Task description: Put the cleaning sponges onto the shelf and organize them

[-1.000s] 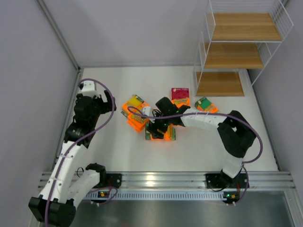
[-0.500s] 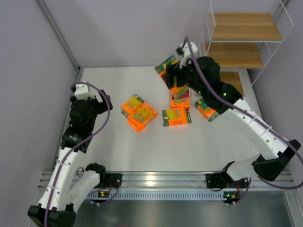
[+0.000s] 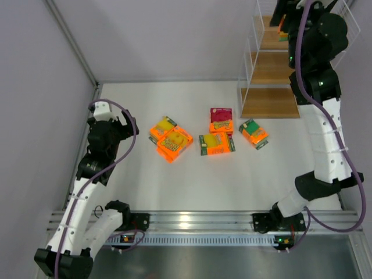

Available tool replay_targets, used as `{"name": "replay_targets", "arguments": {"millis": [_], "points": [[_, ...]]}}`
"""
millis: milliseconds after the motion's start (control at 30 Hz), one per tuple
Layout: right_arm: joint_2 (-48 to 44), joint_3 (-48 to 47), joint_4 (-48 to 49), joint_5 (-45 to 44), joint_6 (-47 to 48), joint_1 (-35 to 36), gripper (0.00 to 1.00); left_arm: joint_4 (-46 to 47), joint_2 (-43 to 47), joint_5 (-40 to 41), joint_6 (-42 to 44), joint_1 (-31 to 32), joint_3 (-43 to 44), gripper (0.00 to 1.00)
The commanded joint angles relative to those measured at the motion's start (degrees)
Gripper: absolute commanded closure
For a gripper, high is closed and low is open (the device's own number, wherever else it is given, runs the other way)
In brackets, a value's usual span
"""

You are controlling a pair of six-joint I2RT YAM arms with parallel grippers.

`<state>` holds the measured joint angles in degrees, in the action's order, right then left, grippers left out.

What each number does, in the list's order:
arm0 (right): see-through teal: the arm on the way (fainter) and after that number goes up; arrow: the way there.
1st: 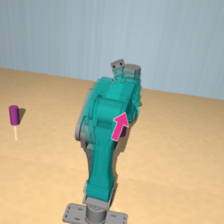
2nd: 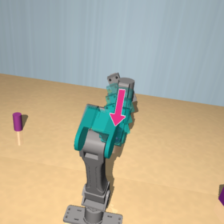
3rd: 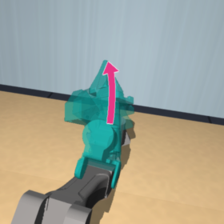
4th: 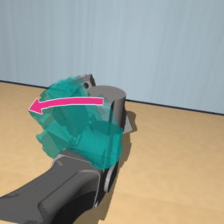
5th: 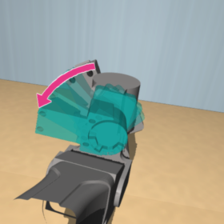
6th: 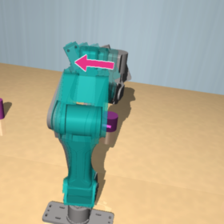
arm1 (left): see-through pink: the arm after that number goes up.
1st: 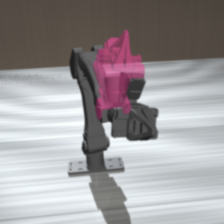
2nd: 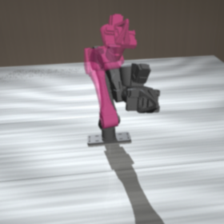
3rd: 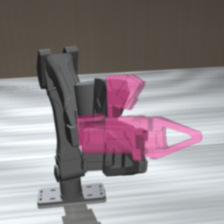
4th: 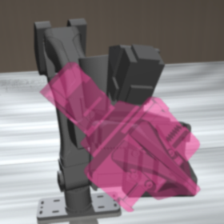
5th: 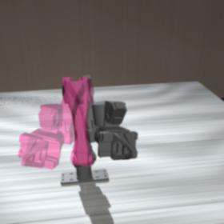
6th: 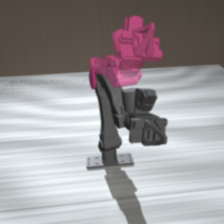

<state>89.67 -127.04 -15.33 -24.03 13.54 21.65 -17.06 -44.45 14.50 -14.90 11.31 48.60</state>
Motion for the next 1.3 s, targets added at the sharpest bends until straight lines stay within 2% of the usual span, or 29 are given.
{"name": "replay_targets", "arguments": {"millis": [0, 167, 267, 433, 700, 933, 1033, 1267], "points": [[7.07, -9.68, 4.88, 2.75, 2.99, -6.16, 0.39, 1.33, -0.2, 1.05, 0.13, -0.15, 0.09, 0.02], [11.49, -10.94, 7.16, 8.46, -3.59, -12.59, 0.39, 1.24, -1.61, 1.06, -0.4, -0.15, 0.36, 0.02], [13.69, -11.12, 8.21, 17.31, -15.78, -17.95, 0.41, 1.33, -2.57, 1.14, -0.75, -0.15, 0.53, 0.02], [17.73, -14.9, 6.02, 23.58, -18.9, -20.33, 0.42, 1.41, -5.3, 3.08, -0.58, -0.15, 1.32, 0.02], [18.61, -14.46, 3.03, 23.42, -21.63, -19.63, 0.42, 1.33, -7.76, 4.13, 0.75, -0.24, 1.94, 0.02], [17.82, -14.55, 2.07, 17.89, -21.98, -16.29, 0.42, 1.33, -7.94, 2.02, 0.39, -0.24, 2.03, 0.02], [18.0, -13.41, 0.31, 12.35, -18.2, -13.57, 0.41, 1.33, -7.5, 2.11, 0.57, -0.24, 2.11, 0.02], [19.49, -13.76, -0.66, 10.06, -18.2, -12.86, 0.4, 1.33, -6.62, 1.94, 0.13, -0.24, 1.85, 0.02]]}}
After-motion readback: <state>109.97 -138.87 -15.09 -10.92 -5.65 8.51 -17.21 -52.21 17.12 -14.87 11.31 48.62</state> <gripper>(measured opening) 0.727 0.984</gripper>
